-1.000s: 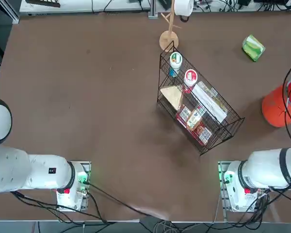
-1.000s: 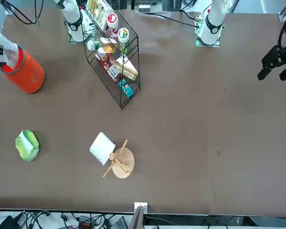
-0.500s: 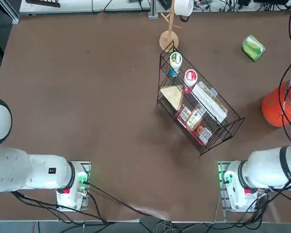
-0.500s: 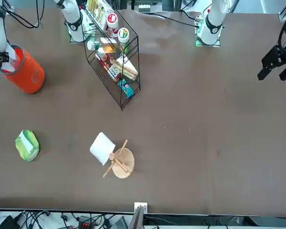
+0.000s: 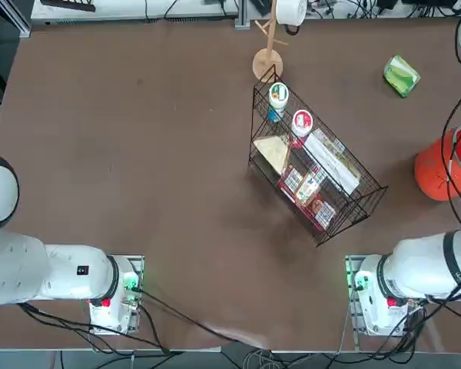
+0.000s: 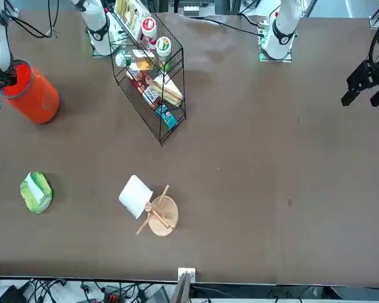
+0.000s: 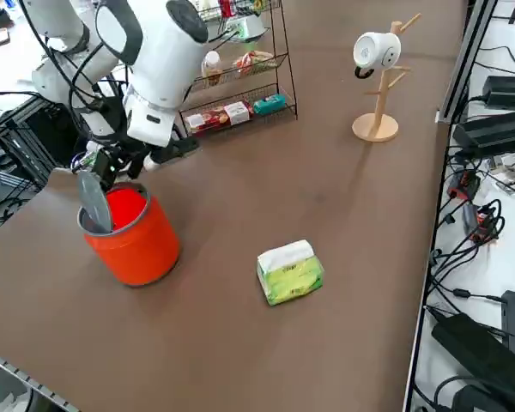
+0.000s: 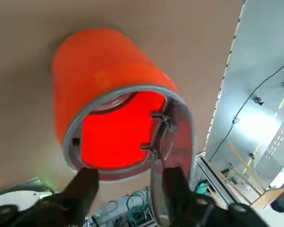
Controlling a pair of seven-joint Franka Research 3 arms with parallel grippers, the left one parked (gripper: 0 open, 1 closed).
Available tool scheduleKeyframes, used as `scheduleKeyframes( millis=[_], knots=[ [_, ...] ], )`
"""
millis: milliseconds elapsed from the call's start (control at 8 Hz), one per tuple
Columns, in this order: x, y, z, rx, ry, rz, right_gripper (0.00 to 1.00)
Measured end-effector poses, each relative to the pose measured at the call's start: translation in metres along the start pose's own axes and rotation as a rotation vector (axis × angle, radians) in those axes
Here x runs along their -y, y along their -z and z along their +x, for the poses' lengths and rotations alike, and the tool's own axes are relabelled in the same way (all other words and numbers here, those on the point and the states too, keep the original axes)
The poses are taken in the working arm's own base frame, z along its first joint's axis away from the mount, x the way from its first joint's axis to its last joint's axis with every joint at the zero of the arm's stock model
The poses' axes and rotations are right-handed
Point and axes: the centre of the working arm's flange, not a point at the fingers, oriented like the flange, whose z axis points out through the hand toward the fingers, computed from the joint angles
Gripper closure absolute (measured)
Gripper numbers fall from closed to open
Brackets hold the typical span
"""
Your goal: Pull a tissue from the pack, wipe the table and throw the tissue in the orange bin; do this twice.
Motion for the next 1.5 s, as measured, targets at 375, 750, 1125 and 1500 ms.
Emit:
scheduleKeyframes(
  millis=[375, 750, 1125, 1500],
  knots=[
    [0.004, 0.082, 0.010, -0.173, 0.051, 0.082, 0.00],
    [0.023, 0.101, 0.073, -0.317, 0.271, 0.062, 0.00],
    [0.064, 0.076, 0.140, -0.429, 0.511, -0.037, 0.00],
    [0.099, 0.051, 0.183, -0.499, 0.669, -0.110, 0.00]
  ],
)
